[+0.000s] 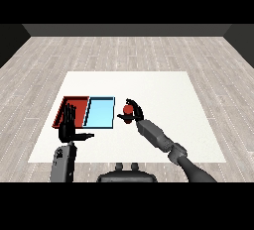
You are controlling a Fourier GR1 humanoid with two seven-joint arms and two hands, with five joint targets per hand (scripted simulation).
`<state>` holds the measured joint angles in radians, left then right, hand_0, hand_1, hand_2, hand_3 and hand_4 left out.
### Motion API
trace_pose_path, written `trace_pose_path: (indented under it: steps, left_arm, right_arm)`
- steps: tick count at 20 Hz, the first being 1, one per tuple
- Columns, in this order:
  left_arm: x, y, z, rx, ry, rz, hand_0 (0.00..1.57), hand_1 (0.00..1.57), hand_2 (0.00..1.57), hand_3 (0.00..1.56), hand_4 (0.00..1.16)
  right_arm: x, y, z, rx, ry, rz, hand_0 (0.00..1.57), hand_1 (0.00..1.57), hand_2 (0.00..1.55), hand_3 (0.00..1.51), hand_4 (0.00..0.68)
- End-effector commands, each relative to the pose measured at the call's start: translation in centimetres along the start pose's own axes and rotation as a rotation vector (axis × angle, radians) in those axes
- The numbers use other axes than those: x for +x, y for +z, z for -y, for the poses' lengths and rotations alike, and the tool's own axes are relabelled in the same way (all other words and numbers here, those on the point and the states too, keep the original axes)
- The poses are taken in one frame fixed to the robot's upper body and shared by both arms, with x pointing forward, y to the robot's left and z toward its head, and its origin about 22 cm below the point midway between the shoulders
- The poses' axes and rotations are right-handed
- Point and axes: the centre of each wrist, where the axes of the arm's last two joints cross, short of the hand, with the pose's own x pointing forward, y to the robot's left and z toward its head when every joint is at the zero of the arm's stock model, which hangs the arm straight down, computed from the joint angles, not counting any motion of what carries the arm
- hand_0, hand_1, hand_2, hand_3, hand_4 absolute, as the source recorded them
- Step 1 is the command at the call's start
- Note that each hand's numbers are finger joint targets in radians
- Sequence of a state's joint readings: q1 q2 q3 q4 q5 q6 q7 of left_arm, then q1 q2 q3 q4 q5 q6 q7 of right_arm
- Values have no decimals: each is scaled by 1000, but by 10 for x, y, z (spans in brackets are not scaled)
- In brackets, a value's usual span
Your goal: Pick the red can and put it in the red box
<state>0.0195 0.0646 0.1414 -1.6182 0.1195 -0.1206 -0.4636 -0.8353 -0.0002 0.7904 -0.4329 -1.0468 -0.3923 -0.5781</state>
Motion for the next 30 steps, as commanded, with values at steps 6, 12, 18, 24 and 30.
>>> trace_pose_path:
  steps: [6, 12, 18, 24, 30]
  left_arm:
    - [0, 0, -5, 16, 10, -15, 0, 0, 0, 0, 0]
    - [1, -1, -2, -7, -7, 5, 0, 0, 0, 0, 0]
    - [8, 26, -16, -10, 1, -9, 0, 0, 0, 0, 0]
    - [-6, -4, 0, -43, -10, -19, 0, 0, 0, 0, 0]
    - [2, -3, 37, -97, -16, -39, 0, 0, 0, 0, 0]
  right_arm:
    - [-3, 0, -1, -115, 221, -119, 1480, 1480, 1458, 1412, 531]
    - [-1, 0, -6, -103, 267, -133, 1526, 1526, 1486, 1416, 527]
    - [13, -9, -13, -85, 235, 11, 1508, 1508, 1463, 1394, 540]
    - [36, -17, -28, -57, 212, 100, 1543, 1543, 1461, 1393, 577]
    - [57, -10, 5, -19, 253, 168, 1520, 1520, 1457, 1377, 557]
